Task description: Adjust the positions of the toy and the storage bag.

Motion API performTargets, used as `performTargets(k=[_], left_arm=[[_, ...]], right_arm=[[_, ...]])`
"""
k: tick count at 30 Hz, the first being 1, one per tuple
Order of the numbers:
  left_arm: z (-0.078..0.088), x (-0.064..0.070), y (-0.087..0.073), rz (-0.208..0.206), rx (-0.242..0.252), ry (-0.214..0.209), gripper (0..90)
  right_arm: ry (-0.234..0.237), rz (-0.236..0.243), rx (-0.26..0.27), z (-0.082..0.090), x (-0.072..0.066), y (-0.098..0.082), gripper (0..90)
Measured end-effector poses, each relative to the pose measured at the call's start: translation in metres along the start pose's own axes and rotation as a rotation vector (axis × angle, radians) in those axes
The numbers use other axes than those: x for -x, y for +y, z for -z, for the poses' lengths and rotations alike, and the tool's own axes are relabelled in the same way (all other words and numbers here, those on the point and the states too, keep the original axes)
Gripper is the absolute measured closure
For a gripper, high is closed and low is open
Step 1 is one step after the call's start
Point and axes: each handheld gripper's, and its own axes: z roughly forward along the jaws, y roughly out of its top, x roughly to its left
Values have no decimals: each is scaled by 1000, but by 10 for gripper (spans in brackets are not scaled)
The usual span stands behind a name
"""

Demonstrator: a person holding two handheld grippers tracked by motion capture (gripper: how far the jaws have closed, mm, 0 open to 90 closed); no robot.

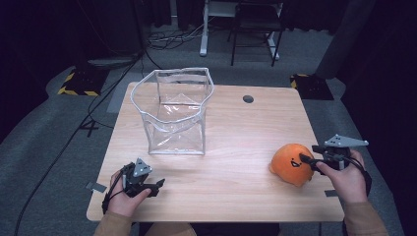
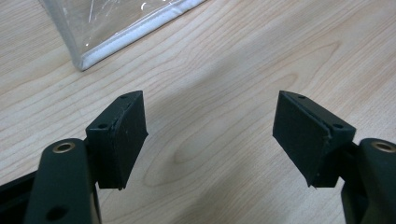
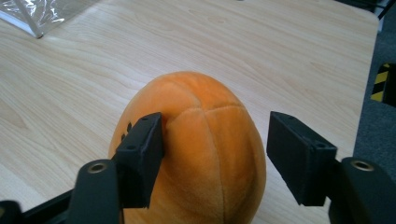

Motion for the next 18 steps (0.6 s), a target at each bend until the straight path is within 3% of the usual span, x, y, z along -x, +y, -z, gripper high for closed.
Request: performTargets(k=[6, 10, 18], left_arm=[[5, -1, 1, 6, 5, 6, 260], [11, -3, 3, 9, 7, 13, 259], [23, -10, 9, 52, 50, 40, 237]], right_arm=[[9, 36, 45, 7, -10, 11, 339], [24, 86, 83, 8, -22, 25, 343], [119, 138, 129, -9, -52, 48, 324]])
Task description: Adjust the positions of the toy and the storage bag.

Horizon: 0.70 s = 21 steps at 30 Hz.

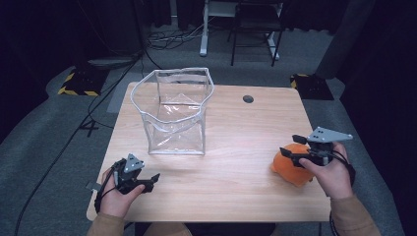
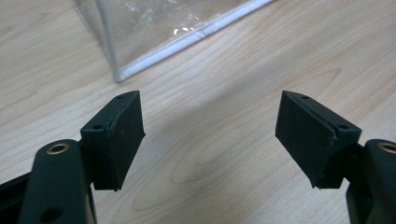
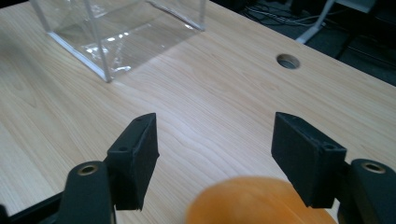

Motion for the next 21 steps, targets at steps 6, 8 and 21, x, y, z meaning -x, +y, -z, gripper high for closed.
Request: performTargets(k=[6, 8, 21], left_arm=[[3, -7, 2, 18, -13, 21, 232], [4, -10, 3, 20, -17, 22, 233], [-5, -30, 21, 50, 11, 75, 234]], right_arm=[[71, 52, 10, -31, -23, 15, 358], [88, 54, 14, -41, -30, 19, 370], [245, 82, -24, -107, -74, 41, 570]])
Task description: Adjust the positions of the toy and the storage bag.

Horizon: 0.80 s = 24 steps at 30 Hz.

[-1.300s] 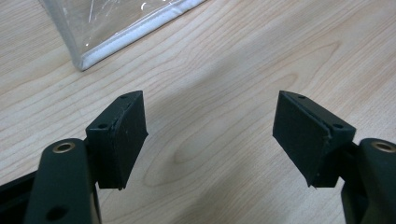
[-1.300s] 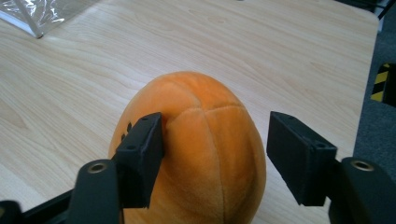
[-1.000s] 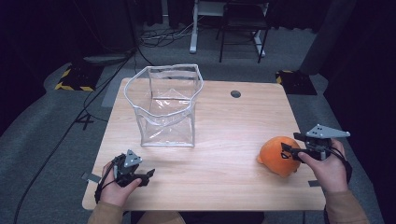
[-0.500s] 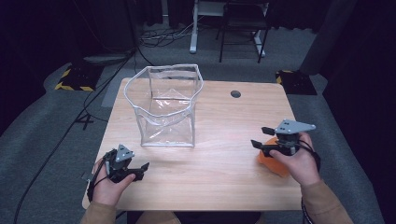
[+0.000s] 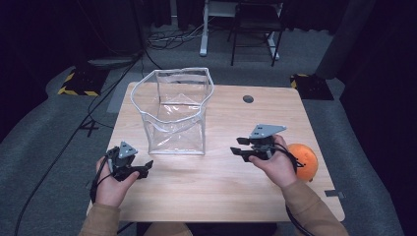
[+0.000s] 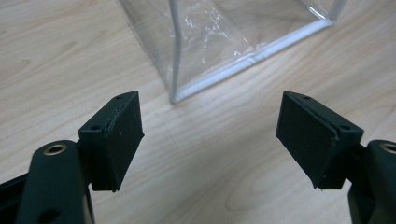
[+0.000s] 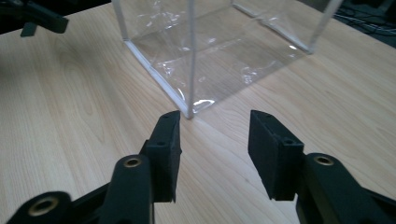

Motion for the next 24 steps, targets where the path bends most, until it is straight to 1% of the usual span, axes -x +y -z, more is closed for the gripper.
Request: performTargets(k=[3, 8, 11, 13, 16, 18, 20, 21, 22, 23, 24], left_arm=[[-7, -4, 6, -3, 0, 15, 249], [-19, -12, 12, -1, -3, 26, 347], [-23, -16, 14, -1, -7, 27, 409], [-25, -19, 15, 4, -7, 17, 431], [-27, -19, 14, 17, -15, 3, 417], [-28, -19, 14, 21, -12, 3, 411], [-28, -19, 15, 24, 1, 7, 414], [-28, -19, 15, 24, 8, 4, 427], [-28, -18, 16, 25, 15, 4, 435], [-27, -18, 17, 23, 22, 5, 442], [-26, -18, 18, 20, 26, 7, 461]], right_arm=[[22, 8, 0, -20, -6, 6, 599], [33, 1, -17, -50, -9, 15, 629], [29, 3, -25, -63, -10, 19, 651], [23, 2, -23, -71, -9, 22, 661], [16, -9, -18, -81, -8, 26, 682], [16, -14, -20, -87, -7, 28, 717], [20, -15, -25, -97, -8, 30, 759], [10, -10, -32, -100, -9, 30, 796], [-3, -5, -31, -102, -9, 31, 847], [-13, -4, -21, -102, -9, 31, 874], [-11, -10, -19, -101, -9, 31, 882]])
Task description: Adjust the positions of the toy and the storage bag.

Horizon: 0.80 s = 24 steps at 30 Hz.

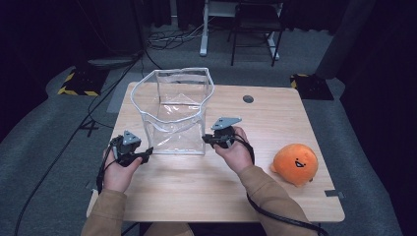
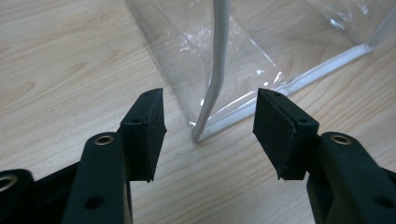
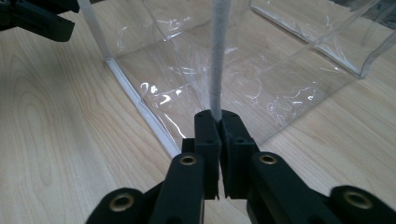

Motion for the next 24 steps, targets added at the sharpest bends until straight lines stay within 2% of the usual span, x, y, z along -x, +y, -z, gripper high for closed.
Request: performTargets(k=[3, 7, 12, 15, 17, 20, 23, 24], left_arm=[[3, 1, 2, -9, 18, 7, 533], [4, 8, 3, -26, 12, -37, 642], [4, 35, 6, -117, -29, -89, 770], [8, 47, 7, -157, -40, -91, 802], [12, 52, 7, -164, -42, -119, 787], [17, 61, 5, -170, -49, -143, 702], [19, 74, 2, -201, -55, -130, 488], [20, 79, 0, -207, -55, -136, 454]], right_arm=[[-26, 12, -8, 5, -3, -2, 885], [-12, 1, -15, 15, -6, -8, 885], [-12, 1, -7, 34, -10, -17, 885], [-8, 1, -6, 46, -13, -23, 886], [-1, -1, -7, 56, -14, -30, 886], [4, -9, -7, 68, -15, -39, 886], [3, -19, 4, 82, -18, -50, 885], [5, -21, 6, 84, -19, -53, 885]])
